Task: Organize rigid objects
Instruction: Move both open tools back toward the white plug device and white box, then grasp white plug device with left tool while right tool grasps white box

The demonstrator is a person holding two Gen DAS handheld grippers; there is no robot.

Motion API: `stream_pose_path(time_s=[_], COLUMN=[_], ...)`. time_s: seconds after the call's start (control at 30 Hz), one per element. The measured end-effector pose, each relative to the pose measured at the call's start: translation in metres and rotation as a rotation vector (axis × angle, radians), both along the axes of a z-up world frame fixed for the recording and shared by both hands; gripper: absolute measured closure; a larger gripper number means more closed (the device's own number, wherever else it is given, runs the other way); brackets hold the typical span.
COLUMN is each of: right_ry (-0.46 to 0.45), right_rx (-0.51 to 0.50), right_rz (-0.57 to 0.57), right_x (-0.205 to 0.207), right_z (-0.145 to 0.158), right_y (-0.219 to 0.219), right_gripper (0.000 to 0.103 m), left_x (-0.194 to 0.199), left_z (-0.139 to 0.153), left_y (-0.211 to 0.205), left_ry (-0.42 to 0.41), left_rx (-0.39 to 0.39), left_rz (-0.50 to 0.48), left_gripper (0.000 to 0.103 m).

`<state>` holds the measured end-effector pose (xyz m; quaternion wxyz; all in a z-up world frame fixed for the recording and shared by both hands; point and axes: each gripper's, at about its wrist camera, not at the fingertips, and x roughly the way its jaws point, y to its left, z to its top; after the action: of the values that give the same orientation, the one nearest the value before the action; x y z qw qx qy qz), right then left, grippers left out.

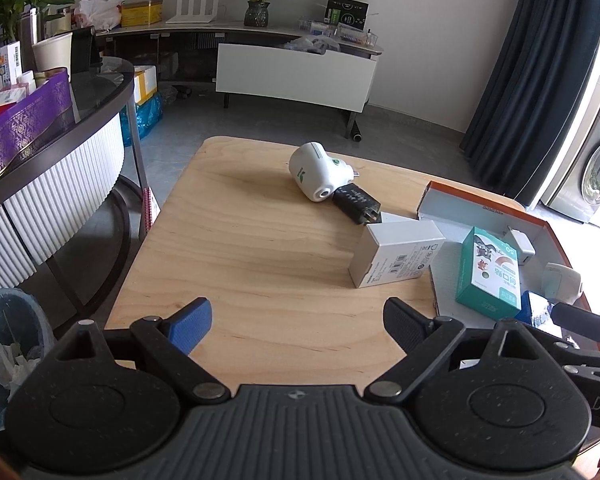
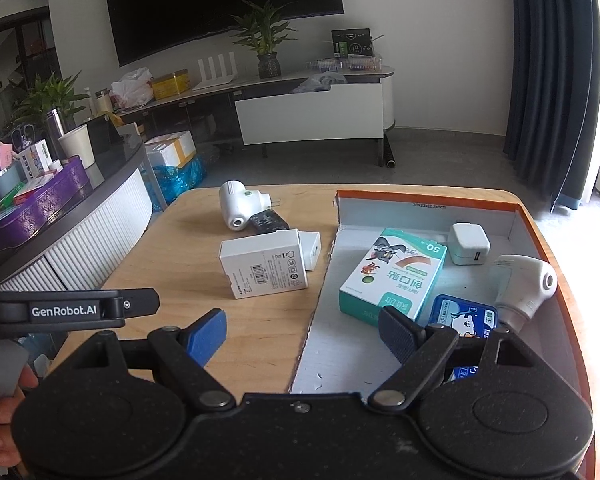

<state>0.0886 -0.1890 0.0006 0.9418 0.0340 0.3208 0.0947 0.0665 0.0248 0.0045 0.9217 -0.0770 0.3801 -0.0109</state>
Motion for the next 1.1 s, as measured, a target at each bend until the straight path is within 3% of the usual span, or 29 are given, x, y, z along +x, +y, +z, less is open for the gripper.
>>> stream_pose_path(time_s=[0.63,1.1], right_ry=[0.032,0.076], right_rx=[-0.024,-0.047], right_rz=[0.157,0.128], right_x=[0.073,0.12], right_z=[-0.022,-0.046], right_y=[0.045,0.06], right_gripper=[0.001,0.001], left_x=[0.015,0.034], left_z=[-0.008,-0.012], left_y=[0.032,0.037], left_ry=[0.009,0.007], left_rx=[-0.009,-0.018], left_rz=[0.073,0.064], left_gripper=[0.008,0.008])
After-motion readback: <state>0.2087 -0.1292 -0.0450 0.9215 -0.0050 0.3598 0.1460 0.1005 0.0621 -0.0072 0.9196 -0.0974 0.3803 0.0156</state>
